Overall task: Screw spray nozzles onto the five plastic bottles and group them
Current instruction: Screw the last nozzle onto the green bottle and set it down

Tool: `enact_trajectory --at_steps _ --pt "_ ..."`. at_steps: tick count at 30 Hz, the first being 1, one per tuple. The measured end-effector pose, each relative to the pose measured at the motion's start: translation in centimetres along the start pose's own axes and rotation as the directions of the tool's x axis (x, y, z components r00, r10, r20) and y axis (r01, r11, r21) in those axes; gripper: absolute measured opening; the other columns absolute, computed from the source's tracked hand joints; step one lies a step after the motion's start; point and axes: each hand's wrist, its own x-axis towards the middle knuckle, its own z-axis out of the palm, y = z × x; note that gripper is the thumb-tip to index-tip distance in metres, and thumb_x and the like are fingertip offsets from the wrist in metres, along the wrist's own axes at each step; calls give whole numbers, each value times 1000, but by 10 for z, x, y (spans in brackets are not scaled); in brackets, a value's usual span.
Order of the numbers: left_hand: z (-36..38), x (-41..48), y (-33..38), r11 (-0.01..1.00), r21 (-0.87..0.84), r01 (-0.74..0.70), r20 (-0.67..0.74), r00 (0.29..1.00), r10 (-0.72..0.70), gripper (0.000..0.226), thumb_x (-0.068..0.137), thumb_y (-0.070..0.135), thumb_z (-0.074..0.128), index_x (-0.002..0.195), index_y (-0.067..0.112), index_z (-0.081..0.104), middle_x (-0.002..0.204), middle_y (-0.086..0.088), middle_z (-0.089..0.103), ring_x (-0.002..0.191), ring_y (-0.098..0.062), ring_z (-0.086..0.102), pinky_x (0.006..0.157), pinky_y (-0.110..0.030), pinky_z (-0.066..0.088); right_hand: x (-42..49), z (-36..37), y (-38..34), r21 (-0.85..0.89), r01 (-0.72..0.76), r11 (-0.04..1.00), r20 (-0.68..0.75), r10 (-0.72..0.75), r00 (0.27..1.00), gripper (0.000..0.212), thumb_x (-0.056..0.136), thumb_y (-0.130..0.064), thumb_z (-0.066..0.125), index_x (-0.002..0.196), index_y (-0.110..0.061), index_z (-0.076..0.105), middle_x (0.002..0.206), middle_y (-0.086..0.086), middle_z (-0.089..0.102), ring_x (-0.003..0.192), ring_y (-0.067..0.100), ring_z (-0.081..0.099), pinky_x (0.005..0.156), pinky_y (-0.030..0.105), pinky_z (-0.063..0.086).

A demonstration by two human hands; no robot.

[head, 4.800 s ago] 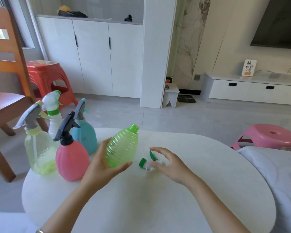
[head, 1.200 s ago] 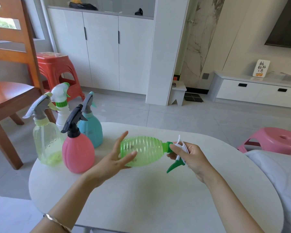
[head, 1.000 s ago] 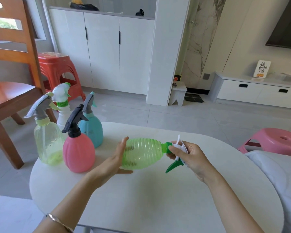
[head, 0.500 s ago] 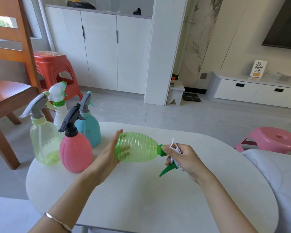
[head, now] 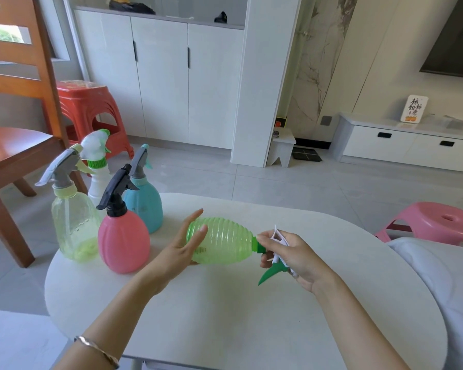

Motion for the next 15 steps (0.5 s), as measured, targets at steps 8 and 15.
enact_trajectory --at_steps 8,15 --pt "-2 -1 1 984 -69 166 139 978 -155 86 76 69 43 151 34 21 149 -6 41 123 -21 55 101 -41 49 4 -2 3 -64 51 997 -50 -54 997 41 74 -35 74 95 -1 65 63 -6 64 54 14 62 58 21 51" --pt "-12 0 -1 988 -152 34 184 983 -5 100 66 53 80 148 36 26 146 9 39 115 -1 60 87 -19 54 2 -14 -4 -38 79 996 -44 -81 996 48 63 -45 72 92 -7 69 65 -3 66 56 12 63 63 23 54"
